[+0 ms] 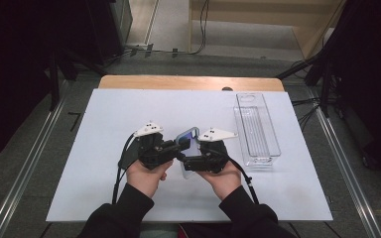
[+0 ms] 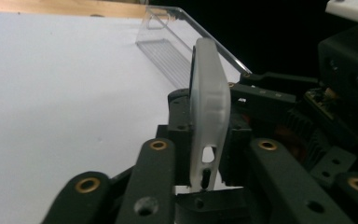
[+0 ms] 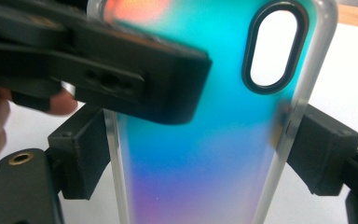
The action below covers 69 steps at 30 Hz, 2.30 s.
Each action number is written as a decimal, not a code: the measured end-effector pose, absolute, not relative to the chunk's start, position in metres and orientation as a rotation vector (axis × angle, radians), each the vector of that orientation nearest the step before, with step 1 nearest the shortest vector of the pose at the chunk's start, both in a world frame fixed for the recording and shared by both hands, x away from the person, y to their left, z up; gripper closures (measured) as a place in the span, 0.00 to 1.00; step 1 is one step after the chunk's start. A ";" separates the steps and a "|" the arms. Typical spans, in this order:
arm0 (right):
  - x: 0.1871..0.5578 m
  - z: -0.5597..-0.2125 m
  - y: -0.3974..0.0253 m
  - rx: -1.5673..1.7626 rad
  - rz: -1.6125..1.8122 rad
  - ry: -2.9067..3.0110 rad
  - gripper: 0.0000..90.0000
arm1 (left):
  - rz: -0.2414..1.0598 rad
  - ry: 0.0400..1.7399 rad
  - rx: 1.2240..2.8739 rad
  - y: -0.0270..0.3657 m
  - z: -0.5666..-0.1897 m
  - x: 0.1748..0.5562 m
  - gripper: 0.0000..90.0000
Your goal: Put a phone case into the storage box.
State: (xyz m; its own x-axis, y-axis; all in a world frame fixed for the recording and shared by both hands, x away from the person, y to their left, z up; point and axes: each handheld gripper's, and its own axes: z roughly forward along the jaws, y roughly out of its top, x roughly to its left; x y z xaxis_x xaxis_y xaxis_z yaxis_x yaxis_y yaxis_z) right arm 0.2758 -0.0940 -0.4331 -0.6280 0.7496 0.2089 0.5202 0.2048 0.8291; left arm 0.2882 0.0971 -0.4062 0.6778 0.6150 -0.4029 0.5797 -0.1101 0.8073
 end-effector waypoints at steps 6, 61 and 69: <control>0.278 -0.436 -0.096 1.210 1.374 2.247 0.16 | 0.035 0.957 1.774 0.100 -0.398 0.288 0.69; 0.298 -0.414 -0.157 0.961 1.463 2.478 0.16 | -0.127 0.623 2.186 0.160 -0.443 0.287 0.35; 0.297 -0.406 -0.168 0.983 1.455 2.481 0.16 | -0.109 0.660 2.191 0.172 -0.447 0.281 0.35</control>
State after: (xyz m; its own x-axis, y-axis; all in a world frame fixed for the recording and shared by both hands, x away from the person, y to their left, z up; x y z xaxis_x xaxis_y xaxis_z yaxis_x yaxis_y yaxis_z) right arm 0.2974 -0.1679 -0.4062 -0.7861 0.5754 0.2258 0.4780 0.3343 0.8122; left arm 0.2810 0.1722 -0.4465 0.8584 0.4216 -0.2924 0.4933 -0.5216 0.6962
